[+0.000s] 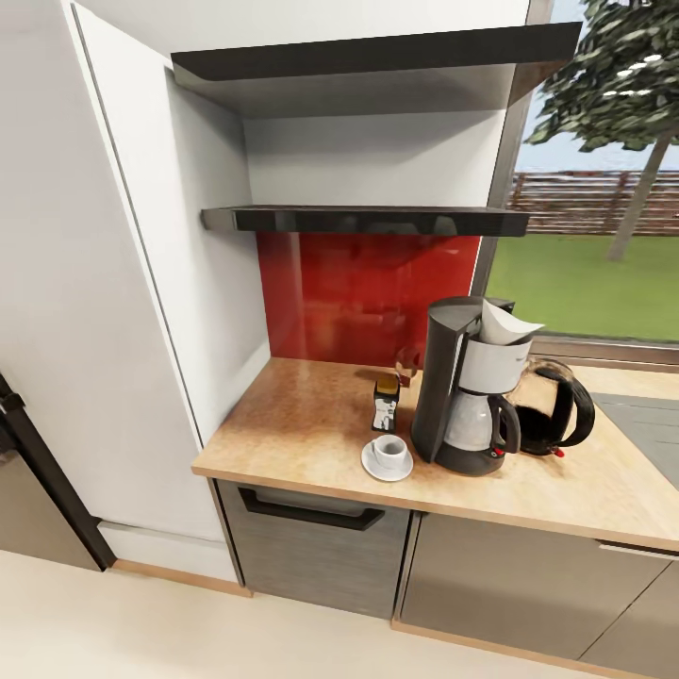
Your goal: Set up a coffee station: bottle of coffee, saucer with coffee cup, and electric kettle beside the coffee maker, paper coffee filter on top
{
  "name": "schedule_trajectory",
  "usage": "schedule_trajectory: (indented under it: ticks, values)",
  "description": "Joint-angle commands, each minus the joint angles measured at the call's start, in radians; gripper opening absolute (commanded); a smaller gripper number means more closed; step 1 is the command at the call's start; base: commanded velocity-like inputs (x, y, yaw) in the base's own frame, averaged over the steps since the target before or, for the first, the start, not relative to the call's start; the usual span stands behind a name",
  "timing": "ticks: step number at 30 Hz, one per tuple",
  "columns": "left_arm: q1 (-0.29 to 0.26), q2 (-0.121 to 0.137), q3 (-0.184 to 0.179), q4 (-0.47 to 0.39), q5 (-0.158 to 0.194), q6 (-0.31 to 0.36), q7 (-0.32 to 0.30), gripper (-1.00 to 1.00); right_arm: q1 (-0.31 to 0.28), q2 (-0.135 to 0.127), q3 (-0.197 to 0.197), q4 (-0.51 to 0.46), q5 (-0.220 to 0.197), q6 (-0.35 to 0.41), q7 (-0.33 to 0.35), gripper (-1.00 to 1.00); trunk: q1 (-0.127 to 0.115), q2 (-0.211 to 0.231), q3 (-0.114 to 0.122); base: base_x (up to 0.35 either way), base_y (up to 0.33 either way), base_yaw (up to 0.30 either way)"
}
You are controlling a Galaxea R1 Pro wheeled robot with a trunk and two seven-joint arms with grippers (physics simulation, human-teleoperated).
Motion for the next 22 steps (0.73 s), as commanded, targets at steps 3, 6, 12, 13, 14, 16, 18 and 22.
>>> schedule_trajectory:
  ticks: [3, 6, 12, 13, 14, 16, 18, 22]
  values:
    - [-0.001, -0.007, 0.011, -0.001, 0.006, -0.006, 0.000, 1.00, 0.000, -0.020, 0.008, -0.003, -0.010, -0.006, -0.004, 1.00, 0.001, -0.002, -0.002, 0.000, 0.000, 0.000]
    - [-0.001, -0.014, 0.012, -0.001, 0.007, -0.007, 0.001, 1.00, 0.000, -0.040, 0.009, -0.005, -0.011, -0.069, -0.004, 1.00, 0.001, -0.002, -0.002, 0.000, 0.000, 0.000]
    - [-0.001, -0.015, 0.013, -0.002, 0.002, -0.007, 0.001, 1.00, 0.000, -0.062, 0.010, -0.005, -0.011, -0.185, -0.003, 1.00, 0.001, -0.002, -0.002, 0.000, 0.000, 0.000]
    - [-0.001, -0.015, 0.012, -0.002, 0.003, -0.007, 0.001, 1.00, 0.000, -0.062, 0.010, -0.005, -0.011, -0.188, -0.003, 1.00, 0.001, -0.002, -0.002, 0.000, 0.000, 0.000]
    - [-0.001, -0.015, 0.012, -0.002, 0.005, -0.007, 0.001, 1.00, 0.000, -0.062, 0.010, -0.005, -0.012, -0.191, -0.003, 1.00, 0.001, -0.002, -0.002, 0.000, 0.000, 0.000]
    - [-0.001, -0.015, 0.012, -0.002, 0.008, -0.007, 0.001, 1.00, 0.000, -0.062, 0.009, -0.005, -0.012, -0.193, -0.003, 1.00, 0.001, -0.002, -0.002, 0.000, 0.000, 0.000]
    - [-0.001, -0.015, 0.012, -0.003, 0.009, -0.007, 0.001, 1.00, 0.000, -0.063, 0.009, -0.005, -0.012, -0.193, -0.003, 1.00, 0.001, -0.002, -0.002, 0.000, 0.000, 0.000]
    - [-0.001, -0.015, 0.013, -0.003, 0.010, -0.007, 0.001, 1.00, 0.000, -0.062, 0.009, -0.005, -0.012, -0.193, -0.003, 1.00, 0.001, -0.002, -0.002, 0.000, 0.000, 0.000]
